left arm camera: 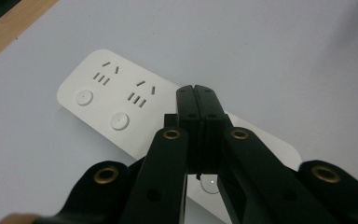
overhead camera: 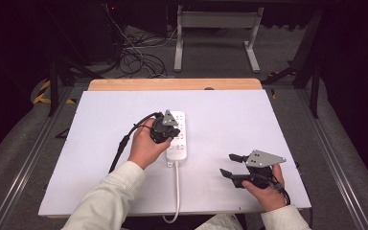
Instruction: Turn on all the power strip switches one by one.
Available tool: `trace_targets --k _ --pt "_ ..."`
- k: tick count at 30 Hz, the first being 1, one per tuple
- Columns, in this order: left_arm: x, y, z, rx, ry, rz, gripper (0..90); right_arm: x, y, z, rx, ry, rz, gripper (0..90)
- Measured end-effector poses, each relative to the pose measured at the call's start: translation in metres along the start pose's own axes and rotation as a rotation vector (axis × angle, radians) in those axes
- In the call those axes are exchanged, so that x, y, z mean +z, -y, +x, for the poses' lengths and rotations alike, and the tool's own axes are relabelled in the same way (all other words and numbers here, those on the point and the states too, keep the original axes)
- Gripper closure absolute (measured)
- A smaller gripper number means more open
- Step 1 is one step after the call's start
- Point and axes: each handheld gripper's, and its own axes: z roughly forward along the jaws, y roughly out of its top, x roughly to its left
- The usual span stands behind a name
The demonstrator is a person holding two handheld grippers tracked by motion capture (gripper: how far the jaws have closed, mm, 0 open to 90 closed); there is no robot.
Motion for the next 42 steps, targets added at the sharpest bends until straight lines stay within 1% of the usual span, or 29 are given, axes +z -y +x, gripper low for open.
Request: trace_targets --k 6,10,13,15,19,23,24,34,37,40,42 --pt "0.008 0.003 0.007 -0.01 -0.004 0.012 90.0 0.0 0.0 0.0 -0.002 0.0 0.0 37.5" --pt "0.013 0.006 0.012 -0.035 0.004 0.028 90.0 -0.001 0.0 -0.001 -0.002 0.0 -0.001 37.5" --pt "0.016 0.006 0.016 -0.069 0.018 0.046 90.0 -0.001 0.0 -0.001 -0.002 0.0 -0.001 37.4" --pt "0.019 0.008 0.018 -0.074 0.02 0.065 90.0 -0.001 0.0 0.0 -0.003 0.0 0.0 37.4" --pt "0.022 0.009 0.021 -0.088 0.024 0.076 90.0 0.0 0.0 -0.001 -0.004 0.0 0.0 37.5" --pt "0.024 0.01 0.021 -0.09 0.033 0.077 90.0 -0.001 0.0 -0.001 -0.005 0.0 -0.001 37.5" --pt "0.026 0.01 0.021 -0.077 0.029 0.085 90.0 -0.001 0.0 -0.001 -0.003 0.0 -0.001 37.5" --pt "0.028 0.012 0.022 -0.071 0.02 0.103 90.0 -0.001 0.0 -0.001 -0.004 -0.001 0.0 37.4" --pt "0.029 0.013 0.023 -0.076 0.021 0.111 90.0 -0.001 0.001 -0.001 -0.005 -0.001 0.0 37.4" --pt "0.029 0.013 0.023 -0.082 0.024 0.111 90.0 -0.001 0.001 -0.001 -0.004 0.0 0.0 37.4" --pt "0.03 0.013 0.022 -0.088 0.032 0.106 90.0 -0.001 0.0 -0.001 -0.005 -0.001 0.0 37.4"
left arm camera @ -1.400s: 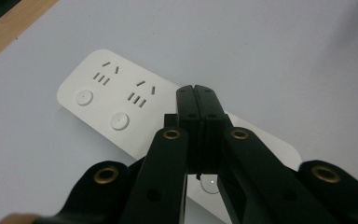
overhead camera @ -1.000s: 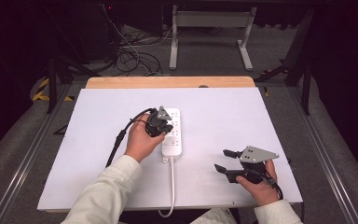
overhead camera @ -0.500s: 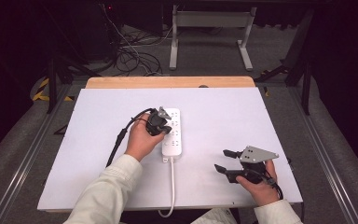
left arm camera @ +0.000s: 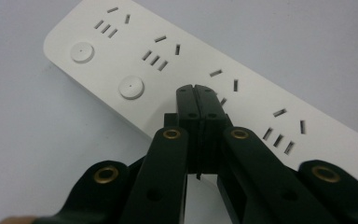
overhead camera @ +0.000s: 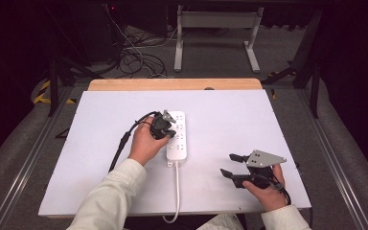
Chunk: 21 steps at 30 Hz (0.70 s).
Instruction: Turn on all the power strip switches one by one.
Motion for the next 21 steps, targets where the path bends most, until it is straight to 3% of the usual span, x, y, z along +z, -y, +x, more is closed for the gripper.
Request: trace_targets --k 6,15,21 --pt "0.0011 0.0025 0.0008 -0.03 0.015 -0.018 90.0 -0.0002 0.0 0.0003 -0.001 0.0 0.0 37.4" --pt "0.0021 0.0031 -0.0009 -0.051 -0.001 -0.018 90.0 -0.0001 0.0001 0.0003 -0.002 0.0 0.001 37.4" --pt "0.0028 0.002 -0.0043 -0.04 -0.027 -0.005 90.0 0.0003 -0.0001 0.0013 -0.004 -0.003 0.001 37.4"
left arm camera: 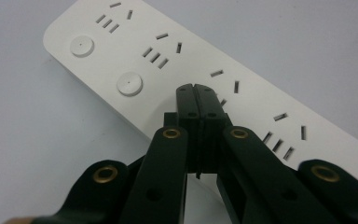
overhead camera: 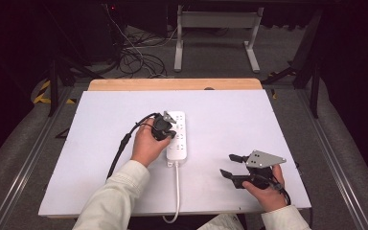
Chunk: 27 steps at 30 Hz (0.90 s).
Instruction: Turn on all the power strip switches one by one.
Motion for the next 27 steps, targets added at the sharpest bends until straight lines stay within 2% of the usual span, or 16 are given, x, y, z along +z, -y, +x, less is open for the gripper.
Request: trace_targets --k 3,7,13,15,18,19,21,22,25,27 --pt "0.0 0.0 -0.002 -0.004 -0.007 0.0 90.0 0.0 0.0 0.0 0.0 0.001 0.001 37.4" --pt "0.0 0.0 0.0 -0.037 -0.002 0.008 90.0 0.001 0.0 0.001 0.002 -0.004 0.002 37.4" --pt "0.001 0.001 -0.002 -0.038 -0.01 -0.001 90.0 0.002 -0.001 0.001 0.0 -0.005 0.0 37.4" --pt "0.002 0.004 0.002 -0.066 0.012 -0.017 90.0 0.002 0.0 0.001 0.002 -0.004 0.002 37.4" --pt "0.002 0.006 0.003 -0.086 0.024 -0.034 90.0 0.002 -0.001 0.001 0.001 -0.007 0.002 37.4" --pt "0.002 0.006 0.003 -0.085 0.019 -0.038 90.0 0.003 -0.002 0.002 -0.002 -0.009 0.0 37.4" --pt "0.002 0.003 -0.002 -0.045 -0.014 -0.028 90.0 0.003 -0.002 0.002 -0.002 -0.01 -0.005 37.4" --pt "0.001 0.002 -0.004 -0.038 -0.024 -0.031 90.0 0.003 -0.002 0.002 -0.002 -0.01 -0.005 37.4" --pt "-0.008 -0.001 -0.001 -0.056 -0.013 -0.077 90.0 0.002 -0.001 -0.001 0.007 -0.004 -0.007 37.4" --pt "-0.015 -0.004 0.002 -0.044 -0.024 -0.095 90.0 0.002 -0.001 -0.001 0.009 -0.004 -0.007 37.4"
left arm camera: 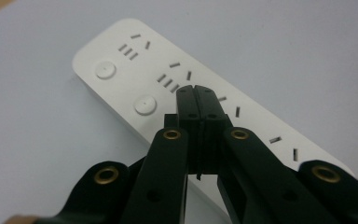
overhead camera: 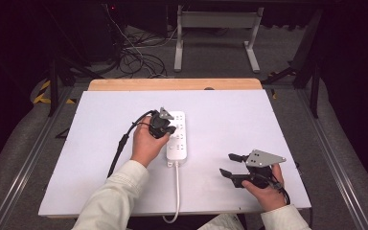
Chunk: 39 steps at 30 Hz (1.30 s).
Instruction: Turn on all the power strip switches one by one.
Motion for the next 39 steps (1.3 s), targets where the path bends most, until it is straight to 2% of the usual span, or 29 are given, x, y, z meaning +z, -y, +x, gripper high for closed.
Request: trace_targets --k 5,11,15,18,20,23,32,36,39 --pt "-0.007 -0.003 0.005 0.007 -0.002 -0.02 90.0 0.002 0.0 0.0 -0.004 -0.003 0.006 37.3" --pt "-0.005 -0.004 0.006 0.01 0.01 -0.033 90.0 0.0 0.0 0.001 -0.003 -0.001 0.002 37.3" --pt "-0.003 -0.005 0.012 0.014 -0.007 -0.034 90.0 0.001 0.0 0.001 -0.004 -0.004 0.005 37.4" --pt "0.001 -0.004 0.019 -0.007 -0.009 -0.045 90.0 0.001 0.0 0.0 -0.004 -0.003 0.003 37.3" --pt "0.005 -0.002 0.023 -0.039 0.007 -0.063 90.0 0.001 0.0 0.0 -0.003 -0.003 0.003 37.3" --pt "0.011 0.0 0.025 -0.061 0.013 -0.078 90.0 0.0 0.0 0.0 -0.005 -0.004 0.004 37.3" --pt "0.024 0.002 0.026 -0.064 -0.01 -0.05 90.0 -0.001 0.0 -0.001 -0.002 -0.005 -0.002 37.3" --pt "0.026 0.002 0.024 -0.037 -0.02 -0.049 90.0 -0.001 0.0 -0.001 -0.001 -0.002 -0.002 37.2" --pt "0.026 0.002 0.025 -0.039 -0.031 -0.05 90.0 -0.001 0.0 -0.001 0.002 -0.004 -0.004 37.1"
